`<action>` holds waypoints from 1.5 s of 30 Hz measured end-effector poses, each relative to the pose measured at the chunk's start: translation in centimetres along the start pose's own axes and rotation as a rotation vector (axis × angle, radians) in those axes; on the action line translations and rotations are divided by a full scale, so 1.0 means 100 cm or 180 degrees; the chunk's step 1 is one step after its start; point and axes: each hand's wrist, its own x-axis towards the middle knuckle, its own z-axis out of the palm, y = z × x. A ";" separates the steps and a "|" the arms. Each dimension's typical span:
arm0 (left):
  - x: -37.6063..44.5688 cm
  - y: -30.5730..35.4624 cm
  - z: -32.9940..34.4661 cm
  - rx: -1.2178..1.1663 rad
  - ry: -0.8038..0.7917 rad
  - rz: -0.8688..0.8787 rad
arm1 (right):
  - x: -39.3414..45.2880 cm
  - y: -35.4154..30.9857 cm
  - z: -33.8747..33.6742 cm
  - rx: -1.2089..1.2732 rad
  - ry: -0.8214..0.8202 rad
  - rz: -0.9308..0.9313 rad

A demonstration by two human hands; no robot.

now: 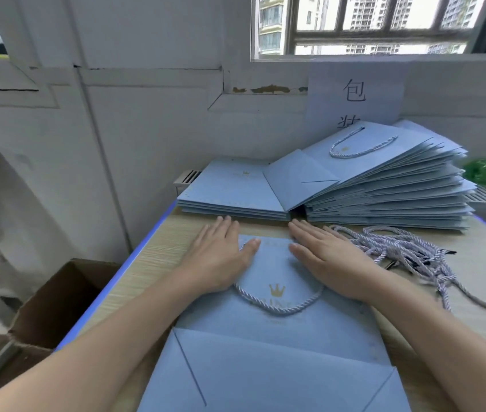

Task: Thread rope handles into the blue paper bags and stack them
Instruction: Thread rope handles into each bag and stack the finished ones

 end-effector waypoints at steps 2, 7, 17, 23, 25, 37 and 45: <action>-0.005 0.008 -0.003 -0.0028 0.0303 0.0201 | -0.002 -0.005 -0.002 0.0131 0.0377 -0.0165; -0.011 0.019 0.012 0.0335 -0.0228 0.0546 | 0.000 -0.016 0.013 -0.0490 -0.0392 -0.0226; -0.005 -0.005 0.000 0.0041 -0.0145 0.0366 | -0.004 0.006 0.007 -0.0095 -0.0115 0.0050; 0.001 -0.007 -0.009 -0.0866 0.0161 0.0386 | -0.009 0.001 0.001 0.0041 0.0329 0.0030; 0.001 -0.008 -0.017 -0.0826 0.0317 0.0413 | -0.014 -0.004 -0.005 -0.0284 0.0445 -0.0105; 0.002 -0.042 -0.044 -0.0319 0.2245 0.0601 | 0.054 -0.005 -0.099 -0.0474 0.1743 0.0492; 0.012 -0.037 -0.022 0.0017 0.1225 0.0611 | 0.064 -0.031 -0.068 -0.0764 0.0366 -0.0475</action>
